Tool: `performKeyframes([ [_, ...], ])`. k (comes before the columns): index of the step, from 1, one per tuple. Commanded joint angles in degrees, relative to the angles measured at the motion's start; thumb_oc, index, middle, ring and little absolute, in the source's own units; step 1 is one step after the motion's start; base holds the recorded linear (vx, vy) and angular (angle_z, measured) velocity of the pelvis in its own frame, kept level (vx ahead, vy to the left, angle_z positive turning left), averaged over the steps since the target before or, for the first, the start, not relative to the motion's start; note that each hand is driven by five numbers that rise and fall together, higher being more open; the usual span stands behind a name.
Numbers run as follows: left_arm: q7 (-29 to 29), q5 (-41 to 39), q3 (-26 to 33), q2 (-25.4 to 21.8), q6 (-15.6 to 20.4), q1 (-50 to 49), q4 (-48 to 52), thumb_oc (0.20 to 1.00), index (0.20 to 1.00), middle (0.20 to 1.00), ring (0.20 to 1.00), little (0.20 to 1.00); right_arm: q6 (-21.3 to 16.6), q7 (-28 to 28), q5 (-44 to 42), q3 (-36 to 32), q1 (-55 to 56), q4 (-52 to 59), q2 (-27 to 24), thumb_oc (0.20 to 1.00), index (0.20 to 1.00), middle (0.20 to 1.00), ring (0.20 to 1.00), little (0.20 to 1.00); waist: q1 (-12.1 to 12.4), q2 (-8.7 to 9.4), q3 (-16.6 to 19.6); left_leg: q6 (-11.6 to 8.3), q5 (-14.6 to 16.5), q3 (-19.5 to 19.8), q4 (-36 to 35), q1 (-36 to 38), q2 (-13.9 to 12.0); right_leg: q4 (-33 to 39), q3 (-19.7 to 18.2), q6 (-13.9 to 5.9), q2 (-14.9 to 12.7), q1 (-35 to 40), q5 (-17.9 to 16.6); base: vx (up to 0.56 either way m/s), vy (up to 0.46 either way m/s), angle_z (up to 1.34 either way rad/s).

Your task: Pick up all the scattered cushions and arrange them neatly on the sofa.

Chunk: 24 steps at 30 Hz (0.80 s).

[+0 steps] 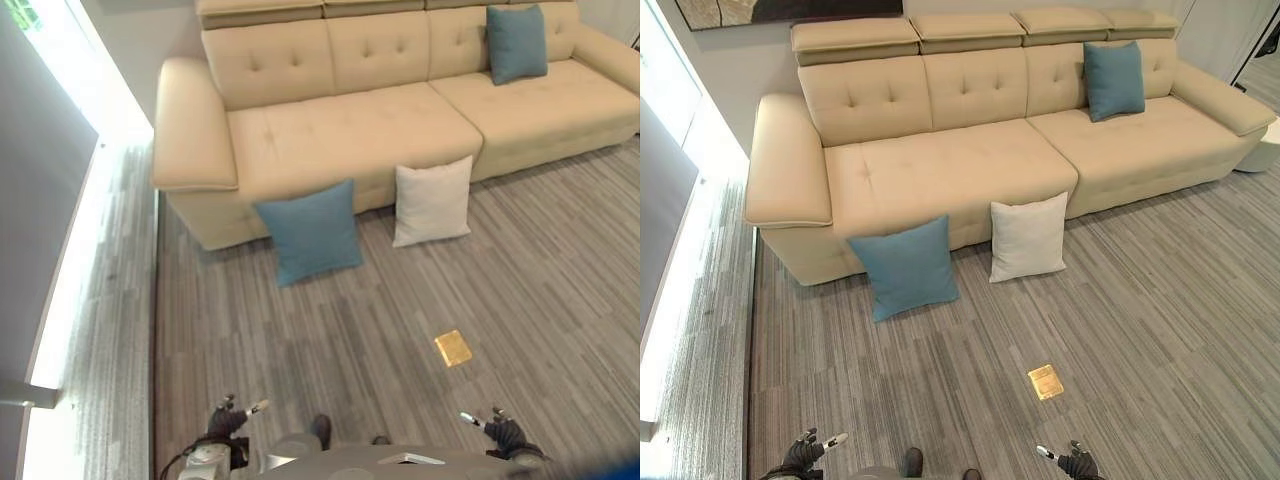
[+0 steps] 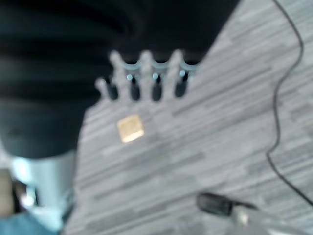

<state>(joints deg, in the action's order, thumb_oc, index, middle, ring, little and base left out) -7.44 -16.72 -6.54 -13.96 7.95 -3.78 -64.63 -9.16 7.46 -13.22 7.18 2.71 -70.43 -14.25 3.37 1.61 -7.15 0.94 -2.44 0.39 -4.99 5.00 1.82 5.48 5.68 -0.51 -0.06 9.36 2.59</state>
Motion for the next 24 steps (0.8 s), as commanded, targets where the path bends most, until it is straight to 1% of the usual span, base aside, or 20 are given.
performKeyframes([
  [1, -0.1, 1.7, 0.8, 1.0, 1.1, 3.8, -3.5, 1.0, 1.0, 1.0, 1.0, 1.0, -0.5, 0.3, 0.9, 0.7, -1.3, 0.5, -2.3, 1.0, 1.0, 1.0, 1.0, 1.0, 0.2, -0.23, 0.2, -5.27, -0.2, 5.7, 0.0, -1.9, -2.0, -0.5, 2.4, -4.28, -1.3, -3.2, -2.4, 0.0, 0.0, 0.0],
  [12, -0.4, 1.7, 0.1, 1.0, 0.9, 4.5, -3.5, 1.0, 1.0, 1.0, 1.0, 1.0, 0.1, 0.6, 2.0, 1.6, -2.3, 0.2, -3.1, 1.0, 1.0, 1.0, 1.0, 1.0, 0.5, 0.0, -1.1, -4.8, -1.1, 7.1, 0.0, -2.9, -2.2, -0.5, 2.2, -3.56, -0.4, -4.3, -2.7, -0.02, -0.036, 0.0],
  [18, -0.4, 1.6, -0.3, 1.3, 0.9, 4.6, -3.7, 1.0, 1.0, 1.0, 1.0, 1.0, -0.1, 0.8, 2.1, 1.8, -2.2, 0.0, -3.3, 1.0, 1.0, 1.0, 1.0, 1.0, 0.4, -0.04, -0.8, -4.57, -1.3, 7.4, 0.0, -3.7, -2.0, -0.5, 1.9, -3.59, -0.2, -5.0, -2.5, 0.0, 0.0, 0.0],
  [24, -0.2, 1.7, -0.7, 1.7, 0.9, 4.2, -4.0, 1.0, 1.0, 1.0, 1.0, 1.0, -0.2, 0.8, 2.1, 2.0, -1.8, -0.1, -3.0, 1.0, 1.0, 1.0, 1.0, 1.0, 0.2, -0.09, -0.4, -4.31, -0.6, 7.5, 0.0, -2.7, -1.8, -0.5, 1.2, -3.57, -0.2, -4.1, -2.0, 0.03, 0.003, 0.0],
])
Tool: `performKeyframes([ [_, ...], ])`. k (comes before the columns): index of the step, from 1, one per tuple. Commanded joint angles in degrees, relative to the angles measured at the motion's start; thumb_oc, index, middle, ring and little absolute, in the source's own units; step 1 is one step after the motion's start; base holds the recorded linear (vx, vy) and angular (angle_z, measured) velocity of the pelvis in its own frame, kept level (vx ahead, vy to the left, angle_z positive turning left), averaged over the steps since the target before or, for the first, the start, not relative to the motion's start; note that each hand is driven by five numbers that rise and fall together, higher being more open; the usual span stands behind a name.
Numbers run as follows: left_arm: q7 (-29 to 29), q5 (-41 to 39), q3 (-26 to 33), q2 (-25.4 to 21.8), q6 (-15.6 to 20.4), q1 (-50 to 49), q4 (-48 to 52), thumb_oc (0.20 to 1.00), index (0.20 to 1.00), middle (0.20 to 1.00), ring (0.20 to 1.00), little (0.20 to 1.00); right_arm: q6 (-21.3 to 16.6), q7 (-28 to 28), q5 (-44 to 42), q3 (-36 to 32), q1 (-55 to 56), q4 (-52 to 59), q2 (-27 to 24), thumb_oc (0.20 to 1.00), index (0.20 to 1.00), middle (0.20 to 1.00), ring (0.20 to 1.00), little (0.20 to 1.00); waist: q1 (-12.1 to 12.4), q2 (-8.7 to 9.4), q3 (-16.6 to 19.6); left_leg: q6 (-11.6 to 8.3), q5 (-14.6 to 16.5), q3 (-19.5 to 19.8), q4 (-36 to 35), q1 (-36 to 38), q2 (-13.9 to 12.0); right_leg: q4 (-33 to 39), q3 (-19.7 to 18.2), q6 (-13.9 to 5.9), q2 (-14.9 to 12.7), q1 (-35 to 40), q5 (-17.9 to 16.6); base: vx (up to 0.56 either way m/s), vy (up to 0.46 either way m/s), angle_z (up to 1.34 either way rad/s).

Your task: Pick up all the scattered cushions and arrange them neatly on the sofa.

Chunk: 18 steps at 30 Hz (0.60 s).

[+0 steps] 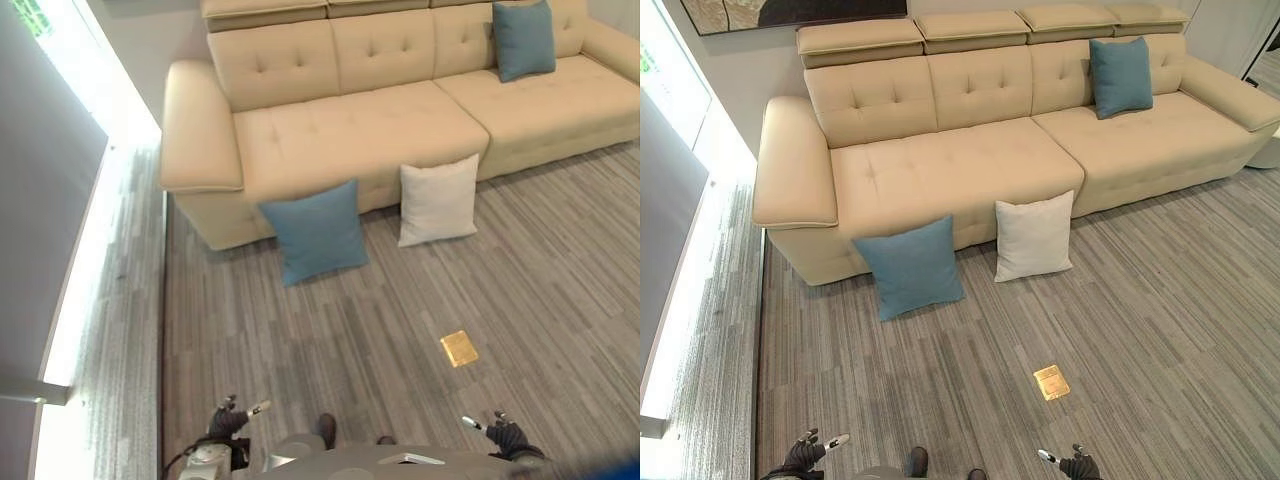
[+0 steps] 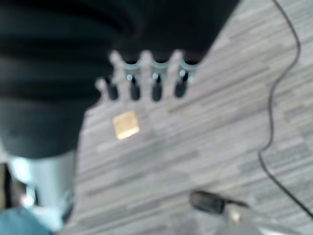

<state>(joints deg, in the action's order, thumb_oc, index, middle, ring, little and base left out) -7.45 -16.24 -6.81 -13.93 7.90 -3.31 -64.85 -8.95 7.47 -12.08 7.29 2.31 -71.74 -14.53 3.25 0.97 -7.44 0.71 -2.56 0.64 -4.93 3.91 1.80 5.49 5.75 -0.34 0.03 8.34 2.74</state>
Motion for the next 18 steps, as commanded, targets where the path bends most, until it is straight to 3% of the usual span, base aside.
performKeyframes([
  [1, -0.3, 1.3, -0.5, 1.7, 1.0, 3.7, -3.7, 1.0, 1.0, 1.0, 1.0, 1.0, -0.4, 0.9, 1.1, 2.0, -1.4, 1.1, -2.6, 1.0, 1.0, 1.0, 1.0, 1.0, 0.3, 0.55, -0.1, -4.05, -0.4, 7.2, -0.1, -1.5, -1.7, -0.5, 1.1, -3.75, -0.3, -2.9, -2.2, 0.0, 0.0, 0.0],
  [14, -0.2, 0.8, -0.7, 1.2, 0.9, 4.1, -3.2, 1.0, 1.0, 1.0, 1.0, 1.0, -0.7, 0.6, 0.6, 2.6, -1.7, 2.9, -2.5, 1.0, 1.0, 1.0, 1.0, 1.0, 0.3, 0.62, -0.8, -4.07, -0.4, 8.0, -0.1, -0.8, -1.9, -0.6, 1.4, -3.23, -0.5, -1.8, -1.7, 0.0, -0.002, 0.0],
  [18, -0.4, -0.6, -1.4, 0.9, 1.3, 5.9, -1.6, 1.0, 1.0, 1.0, 1.0, 1.0, -1.0, 1.0, -0.1, 2.4, -2.6, 4.4, -3.3, 1.0, 1.0, 1.0, 1.0, 1.0, 0.9, 1.2, -3.9, -5.69, -0.1, 8.9, 7.1, -7.2, -0.8, -3.5, 4.5, -2.25, -1.3, -4.7, -1.0, -0.11, -0.045, 0.45],
])
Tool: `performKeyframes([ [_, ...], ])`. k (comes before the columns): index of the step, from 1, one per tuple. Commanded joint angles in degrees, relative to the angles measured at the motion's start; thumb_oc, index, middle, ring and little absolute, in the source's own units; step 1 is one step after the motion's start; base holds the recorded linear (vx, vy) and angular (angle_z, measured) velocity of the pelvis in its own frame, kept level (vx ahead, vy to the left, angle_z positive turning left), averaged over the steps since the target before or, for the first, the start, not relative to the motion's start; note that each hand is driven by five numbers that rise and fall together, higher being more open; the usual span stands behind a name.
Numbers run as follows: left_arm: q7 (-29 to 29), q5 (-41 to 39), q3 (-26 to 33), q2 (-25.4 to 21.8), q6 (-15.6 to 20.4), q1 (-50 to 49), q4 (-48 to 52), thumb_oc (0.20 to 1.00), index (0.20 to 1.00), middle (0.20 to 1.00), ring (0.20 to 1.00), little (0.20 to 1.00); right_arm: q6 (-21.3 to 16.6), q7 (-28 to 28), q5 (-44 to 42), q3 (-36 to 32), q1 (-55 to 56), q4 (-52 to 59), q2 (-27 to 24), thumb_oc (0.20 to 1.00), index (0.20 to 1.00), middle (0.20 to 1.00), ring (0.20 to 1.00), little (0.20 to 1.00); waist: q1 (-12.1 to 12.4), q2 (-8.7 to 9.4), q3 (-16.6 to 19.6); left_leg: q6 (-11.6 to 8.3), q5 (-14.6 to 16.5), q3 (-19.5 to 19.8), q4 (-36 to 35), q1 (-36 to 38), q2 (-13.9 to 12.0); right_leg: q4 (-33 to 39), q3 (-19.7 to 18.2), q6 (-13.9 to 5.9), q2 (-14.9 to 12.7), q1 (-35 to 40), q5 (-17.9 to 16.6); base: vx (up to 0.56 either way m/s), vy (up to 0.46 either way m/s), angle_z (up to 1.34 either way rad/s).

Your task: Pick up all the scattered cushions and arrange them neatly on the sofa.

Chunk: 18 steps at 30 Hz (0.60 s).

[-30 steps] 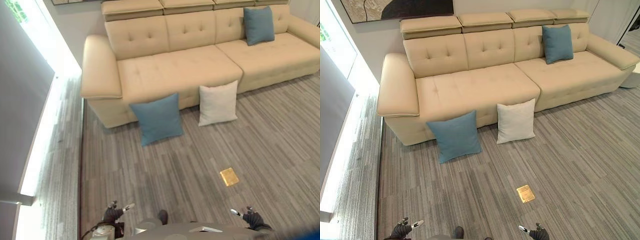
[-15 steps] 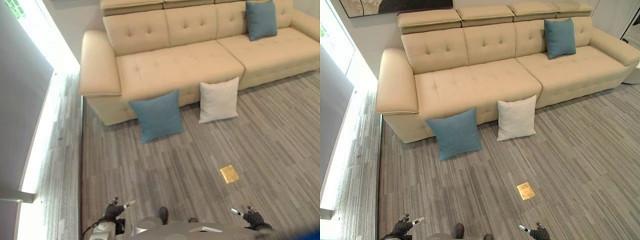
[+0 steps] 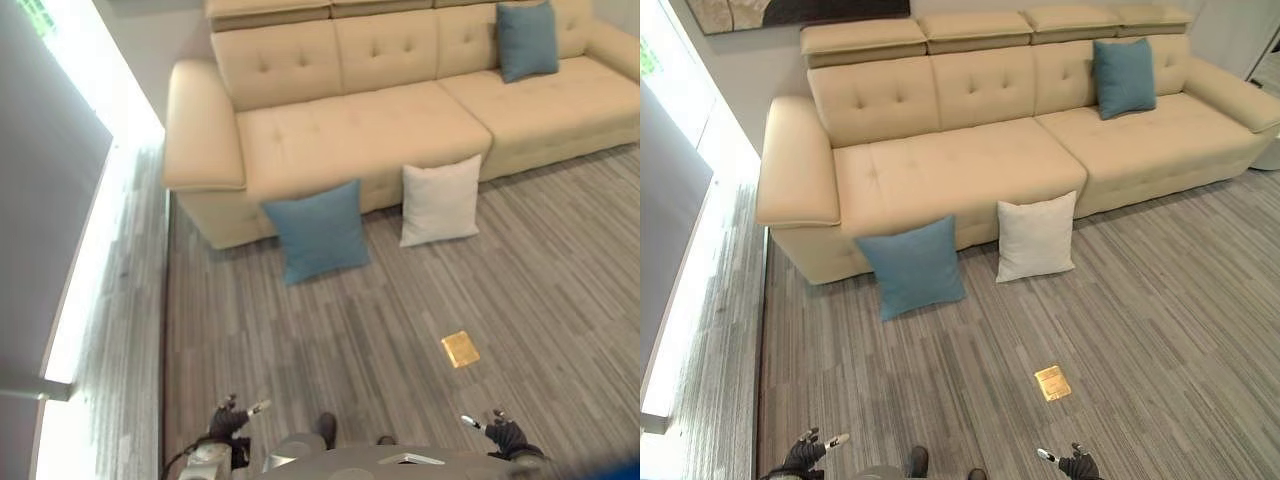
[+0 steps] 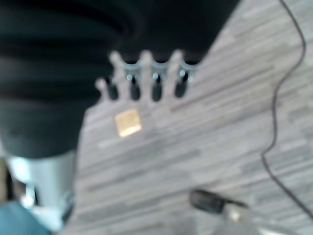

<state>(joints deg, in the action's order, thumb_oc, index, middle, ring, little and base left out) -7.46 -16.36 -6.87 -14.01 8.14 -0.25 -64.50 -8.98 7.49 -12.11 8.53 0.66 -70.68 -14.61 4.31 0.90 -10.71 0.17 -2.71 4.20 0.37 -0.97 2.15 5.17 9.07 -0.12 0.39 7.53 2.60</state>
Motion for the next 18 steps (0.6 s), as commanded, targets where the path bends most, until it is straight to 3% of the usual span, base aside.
performKeyframes([
  [1, -0.4, -0.6, -1.4, 1.1, 1.1, 2.8, -2.1, 1.0, 1.0, 1.0, 1.0, 1.0, -1.0, 1.0, -0.2, 1.1, -1.0, 3.4, -3.3, 1.0, 1.0, 1.0, 1.0, 1.0, 0.1, 1.3, -0.5, -5.17, 0.1, 5.7, 1.9, -2.5, -0.9, -3.3, 1.6, -2.45, -1.7, -4.0, -0.8, 0.0, -0.023, 0.67],
  [4, -0.5, -0.9, -1.7, 1.1, 1.1, 3.0, -2.1, 1.0, 1.0, 1.0, 1.0, 1.0, -1.1, 1.1, -0.4, 0.9, -0.9, 4.2, -3.3, 1.0, 1.0, 1.0, 1.0, 1.0, 0.1, 1.59, -0.3, -5.08, 0.3, 3.8, 3.9, -4.2, -0.7, -3.8, 3.6, -2.39, -2.3, -3.9, -0.2, 0.05, 0.004, 0.27],
  [7, -0.5, -1.2, -1.9, 1.3, 0.9, 3.2, -1.1, 1.0, 1.0, 1.0, 1.0, 1.0, -0.9, 1.4, -0.7, 0.0, -0.8, 5.3, -3.5, 1.0, 1.0, 1.0, 1.0, 1.0, -0.8, 1.68, 0.0, -3.97, 0.3, -3.2, 3.8, -5.1, -1.8, -4.1, 6.2, -2.6, -3.2, -3.7, 0.4, 0.05, 0.06, 0.53],
  [9, -0.4, -1.2, -1.3, 1.2, 1.0, 2.7, -1.6, 1.0, 1.0, 1.0, 1.0, 1.0, -0.6, 1.1, -0.5, 0.2, -1.1, 5.2, -3.2, 1.0, 1.0, 1.0, 1.0, 1.0, -0.5, 1.92, 0.5, -3.57, 1.0, -3.9, 3.0, -4.1, -2.0, -4.9, 5.9, -3.0, -3.5, -3.3, 1.0, 0.16, 0.096, 0.53],
  [12, -0.4, -1.7, -0.8, 1.2, 1.1, 2.0, -1.7, 1.0, 1.0, 1.0, 1.0, 1.0, -0.4, 1.0, 0.3, 0.9, -1.8, 5.3, -3.0, 1.0, 1.0, 1.0, 1.0, 1.0, 0.1, 2.03, 0.9, -2.56, 2.5, -3.3, 2.7, -2.9, -1.1, -6.0, 4.2, -3.49, -3.9, -2.9, 1.5, 0.15, 0.123, -0.1],
  [14, -0.2, -1.7, -0.2, 1.1, 0.9, 1.4, -1.9, 1.0, 1.0, 1.0, 1.0, 1.0, -0.2, 0.8, 1.4, 1.5, -2.2, 5.7, -2.8, 1.0, 1.0, 1.0, 1.0, 1.0, 1.8, 2.0, 0.9, -0.77, 4.4, -3.8, 3.2, -1.1, -0.2, -9.5, 2.6, -5.01, -5.8, -2.7, 2.2, 0.23, 0.262, -0.46],
  [16, -0.1, -1.6, -0.1, 0.4, 0.9, 1.3, -1.3, 1.0, 1.0, 1.0, 1.0, 1.0, -0.1, 0.5, 2.3, 2.1, -3.3, 6.3, -2.9, 1.0, 1.0, 1.0, 1.0, 1.0, 2.3, 1.8, -0.1, 1.02, 5.2, -4.3, 3.4, -0.1, 0.2, -17.8, -0.2, -6.85, -7.3, -6.6, -0.6, 0.13, 0.249, -0.68],
  [18, 0.2, -1.3, -0.3, -0.7, 1.0, 1.6, -0.1, 1.0, 1.0, 1.0, 1.0, 1.0, -0.3, 0.2, 2.1, 2.5, -3.5, 7.4, -2.7, 1.0, 1.0, 1.0, 1.0, 1.0, 2.0, 1.48, -1.1, 2.03, 5.9, -2.5, 3.6, 0.7, 0.4, -24.1, -3.0, -6.75, -6.5, -11.0, -1.2, 0.14, 0.167, -0.53],
])
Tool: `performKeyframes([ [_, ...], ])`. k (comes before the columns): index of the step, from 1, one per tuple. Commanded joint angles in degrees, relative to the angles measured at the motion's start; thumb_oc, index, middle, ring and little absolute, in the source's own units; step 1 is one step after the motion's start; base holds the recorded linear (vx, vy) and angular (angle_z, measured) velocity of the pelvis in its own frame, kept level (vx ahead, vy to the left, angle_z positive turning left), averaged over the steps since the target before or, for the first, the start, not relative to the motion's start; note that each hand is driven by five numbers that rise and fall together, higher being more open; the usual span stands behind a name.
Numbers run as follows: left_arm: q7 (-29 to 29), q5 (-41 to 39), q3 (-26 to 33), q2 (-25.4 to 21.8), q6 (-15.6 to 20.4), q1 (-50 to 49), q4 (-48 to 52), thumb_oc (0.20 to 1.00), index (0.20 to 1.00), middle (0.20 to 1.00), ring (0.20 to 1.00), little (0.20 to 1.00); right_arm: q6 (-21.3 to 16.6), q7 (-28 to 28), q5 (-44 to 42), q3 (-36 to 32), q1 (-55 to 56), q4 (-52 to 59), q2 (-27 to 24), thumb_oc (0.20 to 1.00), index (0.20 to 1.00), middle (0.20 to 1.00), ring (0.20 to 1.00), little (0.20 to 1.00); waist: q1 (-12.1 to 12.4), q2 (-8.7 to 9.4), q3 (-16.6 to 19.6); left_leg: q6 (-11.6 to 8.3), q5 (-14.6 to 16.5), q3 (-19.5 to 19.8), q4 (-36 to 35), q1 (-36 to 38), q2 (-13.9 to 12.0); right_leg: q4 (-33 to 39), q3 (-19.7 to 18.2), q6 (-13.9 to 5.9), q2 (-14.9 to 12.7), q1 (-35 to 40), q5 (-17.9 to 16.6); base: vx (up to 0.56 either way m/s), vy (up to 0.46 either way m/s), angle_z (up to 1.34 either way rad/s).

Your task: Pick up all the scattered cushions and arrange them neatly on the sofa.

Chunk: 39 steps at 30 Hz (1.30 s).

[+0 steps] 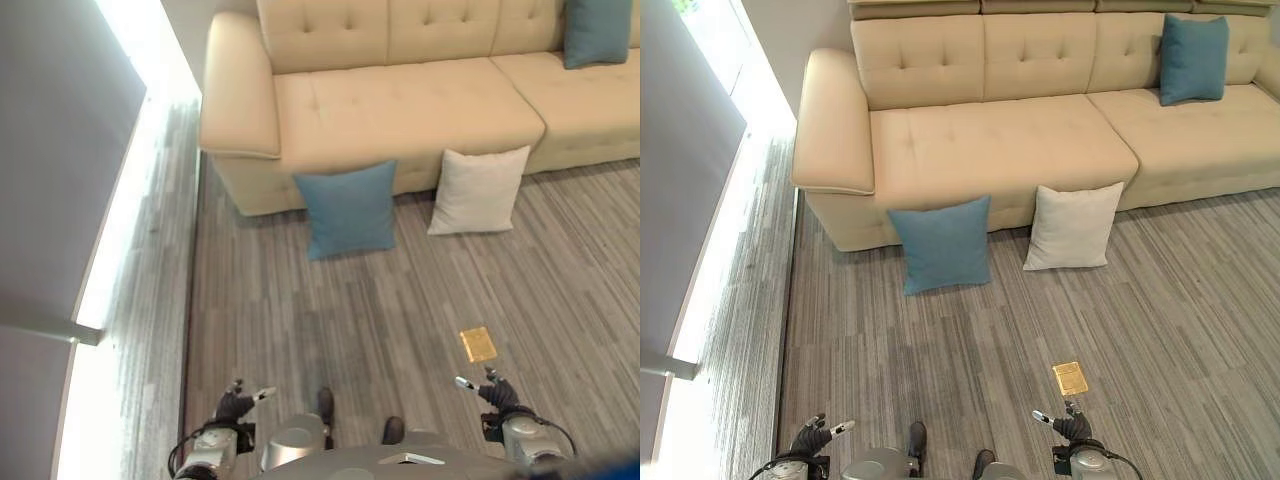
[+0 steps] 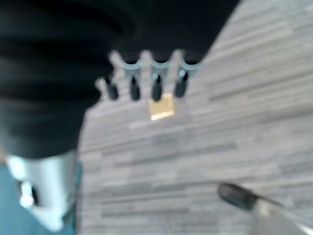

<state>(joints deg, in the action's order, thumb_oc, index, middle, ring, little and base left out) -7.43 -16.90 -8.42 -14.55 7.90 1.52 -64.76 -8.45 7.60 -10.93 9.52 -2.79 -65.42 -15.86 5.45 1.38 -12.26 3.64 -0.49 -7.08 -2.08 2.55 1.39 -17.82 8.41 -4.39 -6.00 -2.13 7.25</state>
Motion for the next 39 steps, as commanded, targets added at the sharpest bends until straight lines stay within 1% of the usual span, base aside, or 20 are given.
performKeyframes([
  [1, 0.1, -1.0, 1.3, -0.4, 1.4, 0.0, 0.5, 1.0, 1.0, 1.0, 1.0, 1.0, -0.9, -0.1, 0.9, 1.8, -0.1, 2.6, -1.6, 1.0, 1.0, 1.0, 1.0, 1.0, 0.5, 0.95, 0.4, -1.46, 3.7, 9.4, 5.5, -2.3, 1.2, 0.4, -3.4, -2.03, 0.7, -2.5, -5.6, 0.14, 0.051, -0.04],
  [4, 0.0, -1.3, 1.3, -0.6, 1.6, 0.2, 0.8, 1.0, 1.0, 1.0, 1.0, 1.0, -0.9, -0.2, 1.0, 2.5, -0.6, 3.3, -1.7, 1.0, 1.0, 1.0, 1.0, 1.0, 0.0, 0.8, 0.2, -1.61, 3.8, 10.5, 4.3, -0.9, 1.2, 3.4, -4.6, -1.57, 2.2, -4.2, -5.8, 0.13, 0.004, 0.17],
  [7, -0.3, -2.0, 1.8, -0.8, 1.9, 0.9, 0.9, 1.0, 1.0, 1.0, 1.0, 1.0, -1.0, -0.1, 1.6, 3.4, -0.7, 5.8, -2.2, 1.0, 1.0, 1.0, 1.0, 1.0, -1.7, 1.77, -0.3, -2.21, 4.5, 12.7, 2.6, 1.9, 2.0, 11.7, -6.0, -1.85, 4.8, -7.4, -9.5, 0.25, -0.067, 0.13],
  [10, -0.2, -1.9, 1.7, -0.5, 2.1, 0.8, 1.5, 1.0, 1.0, 1.0, 1.0, 1.0, -1.0, -0.2, 1.8, 3.5, -0.4, 6.6, -2.5, 1.0, 1.0, 1.0, 1.0, 1.0, -2.1, 1.95, 0.2, -2.94, 5.3, 13.7, 3.0, 2.9, 2.0, 13.1, -5.6, -1.62, 4.8, -5.6, -9.5, 0.21, -0.089, 0.51],
  [12, 0.0, -1.7, 1.3, -0.1, 2.0, 0.7, 1.9, 1.0, 1.0, 1.0, 1.0, 1.0, -1.5, -0.2, 1.8, 3.7, 0.1, 7.1, -2.6, 1.0, 1.0, 1.0, 1.0, 1.0, -2.2, 2.02, 0.7, -4.11, 5.5, 13.8, 5.8, 2.7, 1.4, 13.4, -6.1, -0.74, 5.3, -4.0, -9.0, 0.2, -0.129, 0.7],
  [13, 0.1, -2.1, 0.8, -0.1, 2.0, 0.8, 2.5, 1.0, 1.0, 1.0, 1.0, 1.0, -1.5, -0.1, 1.5, 3.4, 0.3, 7.0, -2.7, 1.0, 1.0, 1.0, 1.0, 1.0, -2.6, 2.19, 1.1, -5.45, 5.2, 13.0, 7.6, 2.3, 0.5, 13.6, -5.7, -0.34, 5.3, -3.1, -8.4, 0.2, -0.19, 0.7],
  [14, 0.6, -2.6, 0.9, 0.2, 1.9, 0.5, 3.5, 1.0, 1.0, 1.0, 1.0, 1.0, -1.7, -0.2, 1.0, 3.2, 1.3, 7.8, -2.8, 1.0, 1.0, 1.0, 1.0, 1.0, -2.5, 2.56, 1.0, -7.18, 4.1, 12.2, 13.0, 0.6, -0.8, 14.0, -3.0, 0.59, 5.1, -0.6, -7.3, 0.23, -0.259, 0.73],
  [16, 0.6, -3.4, 0.3, 0.2, 1.8, 1.0, 3.9, 1.0, 1.0, 1.0, 1.0, 1.0, -1.9, 0.1, 0.0, 2.8, 1.7, 9.0, -3.1, 1.0, 1.0, 1.0, 1.0, 1.0, -2.2, 3.19, -0.3, -7.87, 1.6, 12.3, 20.2, -3.5, -0.9, 13.7, -2.0, 1.79, 4.9, 1.1, -6.3, 0.13, -0.175, 0.64],
  [18, 0.4, -4.1, -0.1, 0.6, 1.6, 1.4, 3.8, 1.0, 1.0, 1.0, 1.0, 1.0, -1.7, 0.0, -0.4, 2.8, 2.1, 9.6, -3.1, 1.0, 1.0, 1.0, 1.0, 1.0, -1.9, 3.64, -0.8, -7.25, 1.5, 10.8, 20.7, -6.0, -0.9, 13.7, -0.7, 2.41, 4.2, 2.4, -5.3, 0.1, -0.079, 0.31],
  [21, 0.6, -4.2, -0.2, 0.4, 1.6, 1.0, 4.3, 1.0, 1.0, 1.0, 1.0, 1.0, -1.8, -0.3, -0.7, 2.3, 2.4, 10.6, -3.4, 1.0, 1.0, 1.0, 1.0, 1.0, -1.8, 3.75, -0.2, -6.7, 2.6, 9.4, 14.2, -7.7, -0.4, 14.6, -0.4, 2.11, 4.2, 4.0, -4.2, 0.2, -0.013, 0.24],
  [23, 0.5, -3.5, -0.3, 0.5, 1.5, 0.8, 3.9, 1.0, 1.0, 1.0, 1.0, 1.0, -1.8, -0.1, -0.8, 2.0, 2.5, 11.0, -3.3, 1.0, 1.0, 1.0, 1.0, 1.0, -1.5, 3.38, 0.4, -6.8, -0.8, 8.3, 8.7, -10.0, -0.6, 15.7, -0.8, 1.9, 4.7, 5.6, -3.3, 0.28, 0.063, 0.16],
  [24, 0.4, -3.3, 0.0, 0.4, 1.5, 0.4, 3.6, 1.0, 1.0, 1.0, 1.0, 1.0, -1.9, 0.0, -0.6, 2.2, 2.4, 10.8, -3.1, 1.0, 1.0, 1.0, 1.0, 1.0, -0.6, 3.04, 0.7, -7.31, -4.2, 8.0, 6.9, -12.7, -0.7, 16.1, -1.6, 1.91, 5.2, 7.2, -2.5, 0.31, 0.094, 0.0],
  [25, 0.5, -3.4, 0.1, 0.4, 1.5, 0.4, 3.5, 1.0, 1.0, 1.0, 1.0, 1.0, -1.8, -0.1, -0.7, 2.3, 2.2, 10.7, -3.0, 1.0, 1.0, 1.0, 1.0, 1.0, -0.1, 3.04, 0.7, -7.47, -4.8, 7.6, 6.8, -13.3, -0.6, 16.1, -2.2, 1.83, 5.2, 7.8, -2.2, 0.3, 0.113, -0.08],
  [27, 0.8, -3.3, 0.8, 0.4, 1.5, 0.0, 2.6, 1.0, 1.0, 1.0, 1.0, 1.0, -1.6, -0.5, -0.3, 2.3, 2.2, 10.3, -2.4, 1.0, 1.0, 1.0, 1.0, 1.0, 0.2, 2.98, 1.5, -6.79, -3.6, 7.8, 5.9, -11.7, -0.3, 15.3, -3.1, 1.36, 4.9, 8.5, -1.2, 0.27, 0.154, -0.28],
  [29, 0.7, -3.0, 0.9, 0.6, 1.5, -1.0, 2.6, 1.0, 1.0, 1.0, 1.0, 1.0, -1.3, -0.7, 0.5, 2.3, 2.5, 10.7, -2.3, 1.0, 1.0, 1.0, 1.0, 1.0, 0.8, 2.82, 2.4, -5.56, -2.7, 8.9, 6.0, -10.3, 1.1, 12.3, -2.9, -0.47, 3.0, 8.7, -1.0, 0.26, 0.191, -0.4],
  [31, 0.9, -2.4, 0.7, 0.6, 1.4, -1.1, 2.4, 1.0, 1.0, 1.0, 1.0, 1.0, -1.2, -0.9, 0.7, 2.1, 2.4, 10.8, -2.2, 1.0, 1.0, 1.0, 1.0, 1.0, 0.9, 2.66, 2.7, -4.85, -2.1, 9.0, 5.4, -9.3, 1.3, 9.8, -3.4, -1.05, 2.2, 7.9, -1.3, 0.17, 0.198, -0.52],
  [32, 0.8, -2.5, 0.4, 0.2, 1.4, -0.7, 3.0, 1.0, 1.0, 1.0, 1.0, 1.0, -1.4, -0.6, 1.2, 2.3, 1.4, 11.3, -2.2, 1.0, 1.0, 1.0, 1.0, 1.0, 0.5, 2.16, 1.8, -3.31, -1.2, 8.4, 5.2, -7.6, 1.7, 2.2, -4.1, -2.32, 0.4, 4.1, -5.3, 0.19, 0.287, -0.33],
  [34, 0.6, -2.0, -0.1, -0.9, 1.6, 0.2, 3.4, 1.0, 1.0, 1.0, 1.0, 1.0, -1.6, -0.4, 0.7, 2.4, 0.2, 12.0, -1.9, 1.0, 1.0, 1.0, 1.0, 1.0, 0.0, 1.32, 0.4, -2.24, 0.4, 8.1, 5.4, -5.7, 1.6, -4.0, -4.3, -2.05, -0.4, 0.2, -6.7, 0.14, 0.227, -0.34],
  [37, 0.6, -1.9, -0.2, -1.2, 1.8, 0.4, 3.5, 1.0, 1.0, 1.0, 1.0, 1.0, -1.7, -0.5, 0.7, 2.6, -0.2, 11.5, -2.0, 1.0, 1.0, 1.0, 1.0, 1.0, -0.4, 1.04, 0.4, -2.12, 1.1, 8.4, 5.1, -4.4, 1.6, -2.4, -4.6, -1.59, 0.8, -1.2, -5.9, 0.13, 0.077, -0.09],
  [39, 0.7, -2.2, 0.0, -1.4, 1.9, 1.0, 3.5, 1.0, 1.0, 1.0, 1.0, 1.0, -1.7, -0.4, 0.6, 2.8, -0.9, 11.1, -2.1, 1.0, 1.0, 1.0, 1.0, 1.0, -0.6, 0.87, 0.6, -2.21, 1.6, 8.6, 3.8, -2.6, 1.6, 2.4, -3.0, -1.06, 1.9, -2.2, -5.2, 0.17, 0.02, 0.08],
])
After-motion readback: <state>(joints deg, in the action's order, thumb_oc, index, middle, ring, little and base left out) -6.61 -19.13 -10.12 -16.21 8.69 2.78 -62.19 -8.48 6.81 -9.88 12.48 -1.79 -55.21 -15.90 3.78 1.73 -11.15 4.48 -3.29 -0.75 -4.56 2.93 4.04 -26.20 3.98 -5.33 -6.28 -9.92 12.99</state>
